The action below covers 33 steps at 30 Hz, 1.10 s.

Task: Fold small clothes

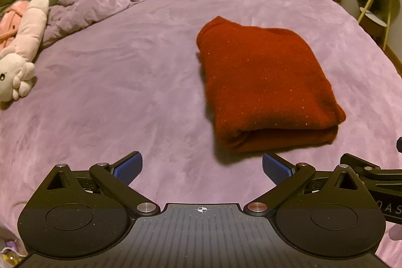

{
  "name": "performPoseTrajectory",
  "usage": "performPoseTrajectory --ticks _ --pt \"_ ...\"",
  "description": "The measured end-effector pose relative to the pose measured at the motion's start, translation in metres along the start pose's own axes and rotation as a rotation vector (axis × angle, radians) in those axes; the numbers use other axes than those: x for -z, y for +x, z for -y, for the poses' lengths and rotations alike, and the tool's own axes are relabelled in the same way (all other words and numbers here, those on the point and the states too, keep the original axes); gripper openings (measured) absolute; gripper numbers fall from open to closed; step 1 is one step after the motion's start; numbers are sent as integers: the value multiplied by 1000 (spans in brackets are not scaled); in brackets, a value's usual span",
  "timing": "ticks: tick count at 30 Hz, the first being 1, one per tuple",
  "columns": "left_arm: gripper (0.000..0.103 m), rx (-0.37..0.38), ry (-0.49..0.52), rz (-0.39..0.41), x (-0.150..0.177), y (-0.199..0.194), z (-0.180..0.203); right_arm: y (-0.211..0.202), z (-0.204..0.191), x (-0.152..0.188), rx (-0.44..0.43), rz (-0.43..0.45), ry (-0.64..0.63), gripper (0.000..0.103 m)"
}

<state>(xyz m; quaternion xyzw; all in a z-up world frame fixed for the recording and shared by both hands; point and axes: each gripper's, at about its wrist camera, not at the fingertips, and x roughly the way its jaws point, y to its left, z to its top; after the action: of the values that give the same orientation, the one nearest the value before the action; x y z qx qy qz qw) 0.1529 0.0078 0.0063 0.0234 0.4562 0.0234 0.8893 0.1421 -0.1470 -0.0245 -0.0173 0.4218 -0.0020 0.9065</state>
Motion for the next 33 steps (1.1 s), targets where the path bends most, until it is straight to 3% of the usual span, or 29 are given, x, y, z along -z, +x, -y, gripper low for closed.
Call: performPoseTrajectory --ticks 33 --pt "103 -30 15 -6 4 0 1 0 3 0 11 7 23 99"
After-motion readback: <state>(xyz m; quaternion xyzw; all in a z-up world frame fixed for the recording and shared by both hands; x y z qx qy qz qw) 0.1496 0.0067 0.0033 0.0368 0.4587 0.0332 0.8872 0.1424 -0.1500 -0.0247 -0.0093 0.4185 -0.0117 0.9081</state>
